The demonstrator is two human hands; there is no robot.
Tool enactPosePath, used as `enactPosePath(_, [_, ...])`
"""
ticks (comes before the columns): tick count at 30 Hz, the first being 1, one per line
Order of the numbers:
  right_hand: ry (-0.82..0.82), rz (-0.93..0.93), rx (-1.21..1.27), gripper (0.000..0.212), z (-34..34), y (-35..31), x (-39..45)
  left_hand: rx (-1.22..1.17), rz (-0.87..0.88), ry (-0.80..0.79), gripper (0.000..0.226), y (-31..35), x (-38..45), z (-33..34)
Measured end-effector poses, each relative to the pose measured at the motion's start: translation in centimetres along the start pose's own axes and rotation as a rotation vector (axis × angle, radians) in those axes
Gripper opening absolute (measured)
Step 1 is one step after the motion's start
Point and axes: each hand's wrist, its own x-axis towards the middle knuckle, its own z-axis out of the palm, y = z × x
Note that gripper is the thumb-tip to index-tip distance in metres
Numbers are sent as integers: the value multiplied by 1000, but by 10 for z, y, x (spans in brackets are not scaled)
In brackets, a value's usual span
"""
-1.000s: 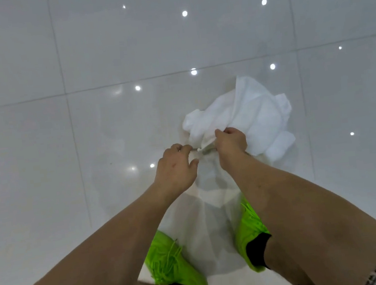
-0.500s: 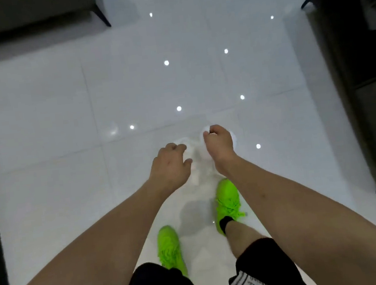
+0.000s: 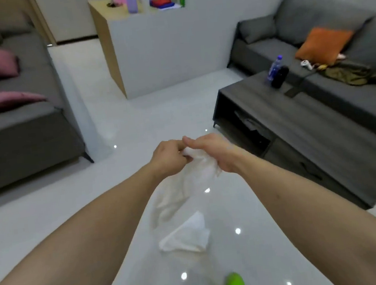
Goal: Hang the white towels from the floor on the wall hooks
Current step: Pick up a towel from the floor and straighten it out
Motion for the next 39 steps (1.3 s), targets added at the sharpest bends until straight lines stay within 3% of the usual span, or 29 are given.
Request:
enactPosePath(2, [25, -63, -58, 62, -35, -10, -29, 5, 57, 62, 10, 38, -5, -5])
enactPosePath(6, [160, -71, -579, 37, -108, -7, -70, 25, 127, 155, 22, 112, -5, -6])
enactPosePath(8, [302, -89, -672, 28, -144, 1, -89, -6, 145, 200, 22, 151, -1, 0])
enactPosePath(13, [504, -335, -194, 18, -242, 4, -141, -55, 242, 119, 19, 266, 5, 50])
enactPosePath(19, [542, -457, -103, 14, -349, 20, -199, -241, 323, -37, 45, 395, 5, 138])
enactPosePath(23, [546, -465, 51, 21, -414, 47, -217, -356, 332, -135, 26, 456, 18, 174])
enactPosePath(26, [558, -480, 158, 33, -455, 61, -224, -391, 313, -64, 20, 491, 35, 198])
enactPosePath(28, [537, -467, 141, 43, -484, 70, -226, -411, 299, 16, 20, 510, 51, 209])
enactPosePath(31, [432, -394, -15, 38, -518, 82, -223, -434, 344, 53, 13, 534, 78, 216])
enactPosePath(35, [514, -366, -188, 25, -555, 79, -191, -304, 436, -156, 9, 560, 117, 224])
enactPosePath(39, [499, -359, -335, 20, -597, 62, -144, -134, 483, -223, 4, 575, 177, 227])
